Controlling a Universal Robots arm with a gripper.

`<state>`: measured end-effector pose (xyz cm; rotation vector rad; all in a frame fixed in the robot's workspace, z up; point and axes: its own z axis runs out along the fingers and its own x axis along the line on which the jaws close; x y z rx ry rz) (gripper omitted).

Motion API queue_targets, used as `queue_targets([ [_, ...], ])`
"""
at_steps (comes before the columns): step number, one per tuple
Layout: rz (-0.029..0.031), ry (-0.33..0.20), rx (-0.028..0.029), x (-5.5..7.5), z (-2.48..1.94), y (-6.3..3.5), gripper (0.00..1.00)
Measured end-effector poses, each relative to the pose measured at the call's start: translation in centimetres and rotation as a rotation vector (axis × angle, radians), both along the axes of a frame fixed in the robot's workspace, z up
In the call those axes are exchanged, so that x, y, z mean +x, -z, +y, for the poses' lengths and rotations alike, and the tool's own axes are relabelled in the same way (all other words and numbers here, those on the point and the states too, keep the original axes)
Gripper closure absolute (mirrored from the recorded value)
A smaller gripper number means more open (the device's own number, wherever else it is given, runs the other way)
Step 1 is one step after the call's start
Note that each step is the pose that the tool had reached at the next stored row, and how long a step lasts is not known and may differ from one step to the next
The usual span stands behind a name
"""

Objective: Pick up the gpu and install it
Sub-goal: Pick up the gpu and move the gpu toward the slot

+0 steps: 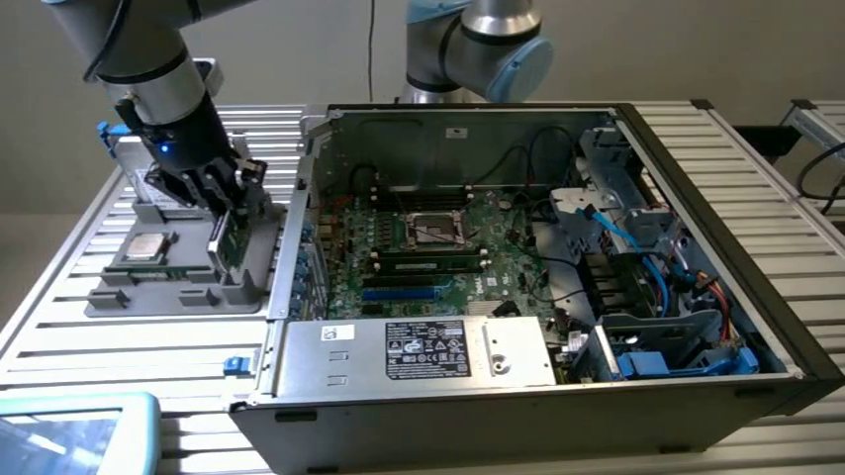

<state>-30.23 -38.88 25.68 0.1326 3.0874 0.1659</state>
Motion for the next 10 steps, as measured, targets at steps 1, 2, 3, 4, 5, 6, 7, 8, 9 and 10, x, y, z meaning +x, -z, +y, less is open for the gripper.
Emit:
queue_targets([
  [1, -0.0001, 0.0, 0.0, 0.0, 0.0, -0.41, 0.72],
  [2, 0.0001, 0.0, -0.0001, 0.0, 0.0, -0.79, 0.72],
  [3, 0.0003, 0.0, -0.0001, 0.0, 0.0, -1.15, 0.72],
  [4, 0.0001, 0.0, -0.0001, 0.0, 0.0, -1.48, 0.72],
  [5, 0.0001, -0.001, 0.0, 0.0, -0.01, -1.85, 0.72],
  [6, 0.0001, -0.001, -0.0001, 0.0, 0.0, -2.19, 0.72],
  [7, 0.0, -0.002, -0.0001, 0.0, 0.0, -2.61, 0.72],
  [8, 0.0001, -0.004, -0.0001, 0.0, 0.0, -3.07, 0.72],
  [9, 0.0, -0.005, 0.0, 0.0, 0.0, -3.52, 0.72],
  [10, 0.0001, -0.006, -0.0001, 0.0, 0.0, -3.98, 0.72],
])
